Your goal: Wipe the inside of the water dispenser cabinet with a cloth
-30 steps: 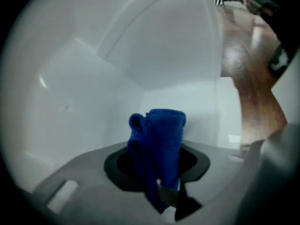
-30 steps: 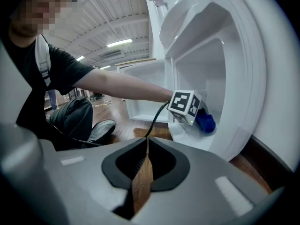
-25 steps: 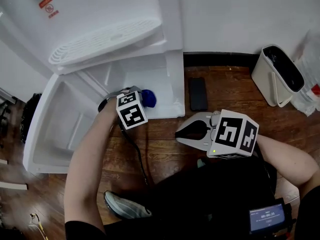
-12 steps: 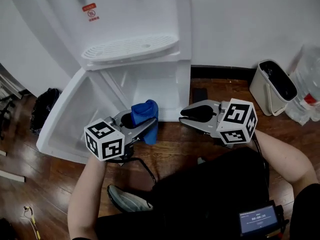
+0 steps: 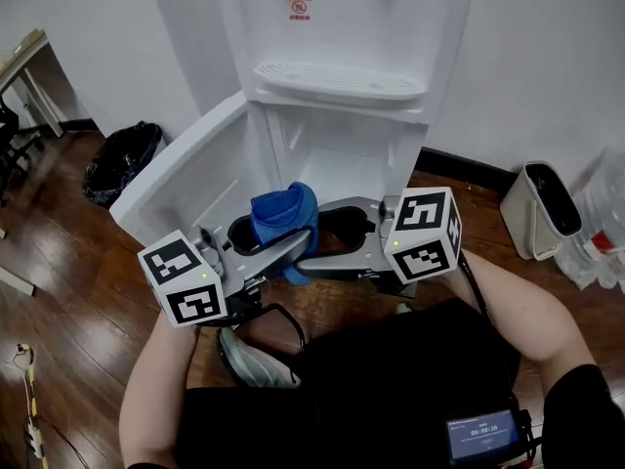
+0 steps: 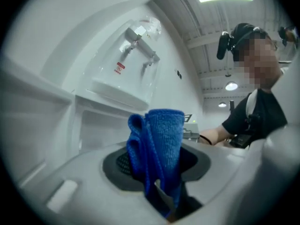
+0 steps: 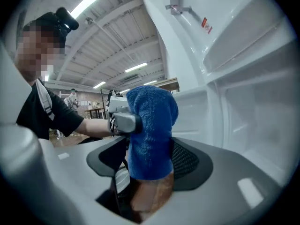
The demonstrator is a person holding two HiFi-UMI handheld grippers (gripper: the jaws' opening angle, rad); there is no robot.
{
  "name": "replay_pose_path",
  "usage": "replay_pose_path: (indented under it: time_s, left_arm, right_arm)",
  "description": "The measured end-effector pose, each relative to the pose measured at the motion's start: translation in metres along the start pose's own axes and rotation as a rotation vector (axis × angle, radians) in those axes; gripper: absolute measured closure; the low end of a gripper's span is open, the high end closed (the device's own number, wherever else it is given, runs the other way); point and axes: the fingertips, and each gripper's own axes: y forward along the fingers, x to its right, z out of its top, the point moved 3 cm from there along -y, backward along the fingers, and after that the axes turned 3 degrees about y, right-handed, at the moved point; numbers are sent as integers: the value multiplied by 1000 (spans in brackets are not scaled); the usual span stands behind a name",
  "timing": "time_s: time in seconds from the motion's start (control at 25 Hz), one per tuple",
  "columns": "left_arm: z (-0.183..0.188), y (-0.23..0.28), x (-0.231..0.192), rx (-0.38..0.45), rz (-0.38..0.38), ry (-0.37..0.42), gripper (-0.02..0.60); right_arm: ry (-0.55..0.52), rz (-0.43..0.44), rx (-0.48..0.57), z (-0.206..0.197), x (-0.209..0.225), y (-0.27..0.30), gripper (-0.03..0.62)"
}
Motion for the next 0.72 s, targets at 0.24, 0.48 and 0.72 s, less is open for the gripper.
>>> replay_pose_path:
  time_s: [0.24,0.48,0.72]
  left_arm:
    - [-22,-21,2,36,-115,-142,403]
    - [-42,-24,0,-13,-188,-192,274]
    - [-37,-33,-13,-21,-54,-125,244]
  right_arm:
    - [61,121,6,-16,-9,31,420]
    - [74,176,-2,-33,-19,36,456]
    - [84,124,22,-32,-8,26,456]
